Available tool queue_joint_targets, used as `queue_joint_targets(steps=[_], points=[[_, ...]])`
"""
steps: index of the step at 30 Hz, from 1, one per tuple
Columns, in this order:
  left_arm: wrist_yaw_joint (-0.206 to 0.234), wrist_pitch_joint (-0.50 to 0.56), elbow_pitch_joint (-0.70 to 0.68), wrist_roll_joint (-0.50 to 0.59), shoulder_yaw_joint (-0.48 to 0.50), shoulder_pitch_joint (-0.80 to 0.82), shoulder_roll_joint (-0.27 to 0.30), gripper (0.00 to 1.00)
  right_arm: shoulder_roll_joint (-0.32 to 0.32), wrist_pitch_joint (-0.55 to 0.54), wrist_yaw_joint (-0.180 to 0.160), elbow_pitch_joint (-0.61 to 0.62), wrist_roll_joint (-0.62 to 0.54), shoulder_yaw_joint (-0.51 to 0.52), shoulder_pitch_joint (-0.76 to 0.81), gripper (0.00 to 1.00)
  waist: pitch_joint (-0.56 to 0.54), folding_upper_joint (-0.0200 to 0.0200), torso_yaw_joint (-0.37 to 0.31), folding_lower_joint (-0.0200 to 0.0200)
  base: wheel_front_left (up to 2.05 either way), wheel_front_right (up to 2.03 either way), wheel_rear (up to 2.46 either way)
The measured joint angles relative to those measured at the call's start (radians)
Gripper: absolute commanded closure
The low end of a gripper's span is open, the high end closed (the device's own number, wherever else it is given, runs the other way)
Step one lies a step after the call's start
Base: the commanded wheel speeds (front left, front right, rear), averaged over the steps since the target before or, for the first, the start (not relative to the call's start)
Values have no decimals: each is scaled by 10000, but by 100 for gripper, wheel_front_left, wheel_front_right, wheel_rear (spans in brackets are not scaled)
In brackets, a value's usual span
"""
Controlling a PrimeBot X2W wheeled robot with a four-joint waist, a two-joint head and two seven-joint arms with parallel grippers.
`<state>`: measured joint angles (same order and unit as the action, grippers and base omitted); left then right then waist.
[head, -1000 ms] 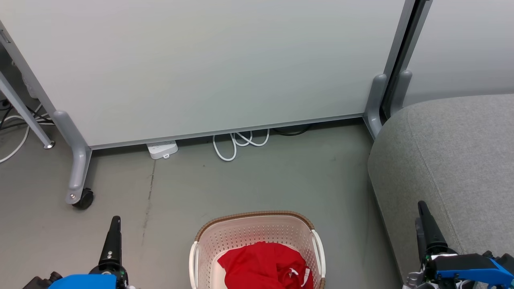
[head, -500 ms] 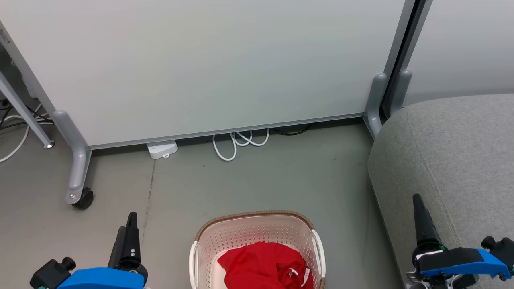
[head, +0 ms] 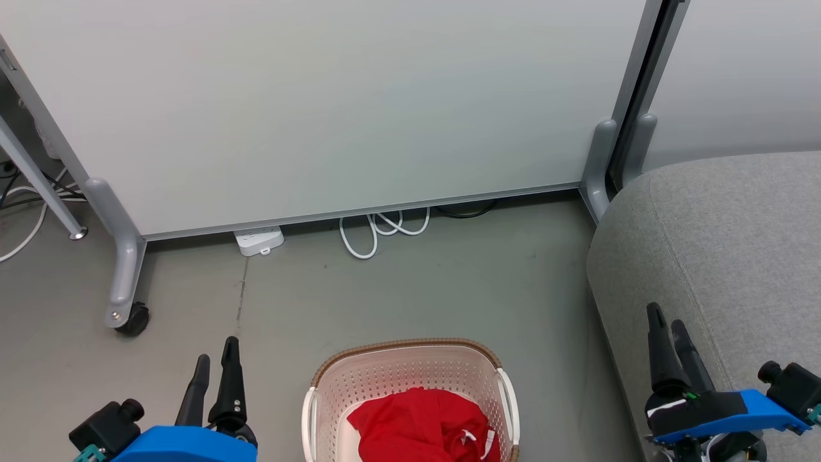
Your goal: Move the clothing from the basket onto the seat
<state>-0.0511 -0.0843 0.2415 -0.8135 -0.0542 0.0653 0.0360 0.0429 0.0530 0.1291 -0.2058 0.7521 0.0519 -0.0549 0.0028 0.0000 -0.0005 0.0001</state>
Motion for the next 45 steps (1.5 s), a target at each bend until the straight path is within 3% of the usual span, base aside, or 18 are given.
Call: queue_joint_targets(steps=[14, 45], points=[[136, -435, -69, 1808, -291, 78, 33, 0, 8, 228, 2, 249, -1847, -46, 21, 0, 7, 1, 6, 0, 0, 0, 0], [500, -1212, -69, 4686, -821, 207, 81, 0, 29, 527, 4, 326, -4936, -65, 34, 0, -27, 0, 49, 0, 0, 0, 0]])
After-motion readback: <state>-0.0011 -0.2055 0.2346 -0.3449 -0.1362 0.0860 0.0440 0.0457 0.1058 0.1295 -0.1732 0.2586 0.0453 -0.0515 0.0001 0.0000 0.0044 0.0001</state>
